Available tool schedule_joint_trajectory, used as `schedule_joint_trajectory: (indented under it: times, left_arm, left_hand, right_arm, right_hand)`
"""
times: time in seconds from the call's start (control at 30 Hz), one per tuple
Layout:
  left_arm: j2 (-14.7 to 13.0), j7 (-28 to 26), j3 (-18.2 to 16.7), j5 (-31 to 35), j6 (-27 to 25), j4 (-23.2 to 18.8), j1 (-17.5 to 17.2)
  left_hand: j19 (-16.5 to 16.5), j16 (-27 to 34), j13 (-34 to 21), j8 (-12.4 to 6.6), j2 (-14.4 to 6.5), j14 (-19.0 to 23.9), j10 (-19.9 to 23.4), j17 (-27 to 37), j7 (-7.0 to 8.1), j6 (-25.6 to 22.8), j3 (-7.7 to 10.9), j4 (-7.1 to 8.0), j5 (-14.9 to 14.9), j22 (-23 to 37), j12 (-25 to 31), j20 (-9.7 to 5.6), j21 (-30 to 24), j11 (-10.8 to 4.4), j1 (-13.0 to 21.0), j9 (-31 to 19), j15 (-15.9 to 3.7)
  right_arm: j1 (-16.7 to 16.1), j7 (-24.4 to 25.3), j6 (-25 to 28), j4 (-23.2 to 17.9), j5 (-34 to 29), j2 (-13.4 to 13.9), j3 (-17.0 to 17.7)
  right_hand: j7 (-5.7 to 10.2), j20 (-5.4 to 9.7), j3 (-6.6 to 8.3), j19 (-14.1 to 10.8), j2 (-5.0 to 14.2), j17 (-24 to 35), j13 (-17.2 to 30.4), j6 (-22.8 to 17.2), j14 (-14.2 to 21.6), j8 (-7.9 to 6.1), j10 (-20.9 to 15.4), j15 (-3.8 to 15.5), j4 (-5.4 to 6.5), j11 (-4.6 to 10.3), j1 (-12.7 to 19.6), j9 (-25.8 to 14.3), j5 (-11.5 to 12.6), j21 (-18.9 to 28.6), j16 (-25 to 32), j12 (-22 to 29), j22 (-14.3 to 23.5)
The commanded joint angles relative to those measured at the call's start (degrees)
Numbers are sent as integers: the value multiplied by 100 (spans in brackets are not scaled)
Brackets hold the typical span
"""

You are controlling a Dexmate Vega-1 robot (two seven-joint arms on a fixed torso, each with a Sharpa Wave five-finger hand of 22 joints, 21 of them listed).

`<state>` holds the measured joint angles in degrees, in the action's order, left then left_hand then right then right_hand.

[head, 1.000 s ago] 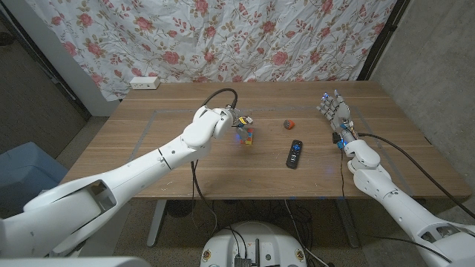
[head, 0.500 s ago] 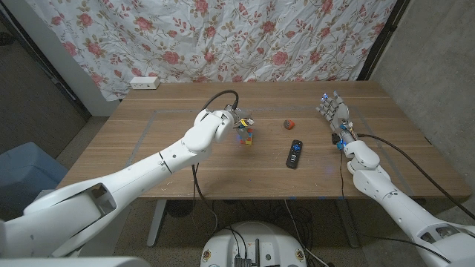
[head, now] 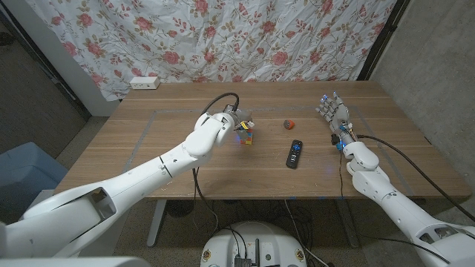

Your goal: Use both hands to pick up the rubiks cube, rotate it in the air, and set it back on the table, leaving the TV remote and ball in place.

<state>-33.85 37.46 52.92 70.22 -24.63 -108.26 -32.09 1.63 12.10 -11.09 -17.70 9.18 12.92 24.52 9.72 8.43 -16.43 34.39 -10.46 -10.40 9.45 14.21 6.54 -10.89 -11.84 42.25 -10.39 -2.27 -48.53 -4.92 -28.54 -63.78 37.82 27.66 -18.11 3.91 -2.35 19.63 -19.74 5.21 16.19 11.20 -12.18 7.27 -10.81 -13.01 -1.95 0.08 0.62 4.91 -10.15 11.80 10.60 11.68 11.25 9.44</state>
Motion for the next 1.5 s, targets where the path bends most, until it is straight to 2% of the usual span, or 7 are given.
schedule_joint_trajectory:
  times: [0.03,0.23,0.57,1.5]
  left_arm:
    - [69,-51,-27,171,5,42,-73]
    - [102,-102,-30,224,3,70,-97]
    - [147,-131,-11,329,-34,113,-142]
    - [307,-295,33,472,-91,266,-161]
  left_hand:
    - [80,27,-19,-50,-13,120,161,27,-1,-82,-62,14,-4,16,47,11,-47,-3,100,-16,-381]
    - [129,19,-27,-90,-33,200,336,29,41,-233,-123,23,-11,16,66,13,-31,3,156,-15,-417]
    - [251,41,-37,-109,-92,394,621,31,14,-384,-200,33,-27,17,89,-14,-28,-44,264,-13,-468]
    - [483,93,-114,-211,-197,836,1125,42,63,-870,-347,37,-42,16,128,2,-18,-78,538,-26,-579]
  right_arm:
    - [-15,32,-37,28,11,-23,15]
    - [-4,11,-56,65,21,-37,16]
    - [30,-1,-89,141,21,-63,17]
    - [106,-80,-165,337,60,-127,23]
  right_hand:
    - [-1,-32,45,-30,69,17,-2,-59,20,-25,-46,-13,-4,-16,-13,-18,-6,24,26,17,19]
    - [4,-31,44,-30,69,14,-2,-64,8,-25,-54,-2,-3,-9,-24,-18,-8,23,25,18,19]
    - [9,-39,45,-37,67,7,-2,-72,10,-26,-56,-2,-5,-21,-36,-18,-10,25,31,17,19]
    - [23,-49,53,-38,74,-8,-2,-95,5,-28,-56,4,-15,-19,-55,-19,-13,23,42,12,20]
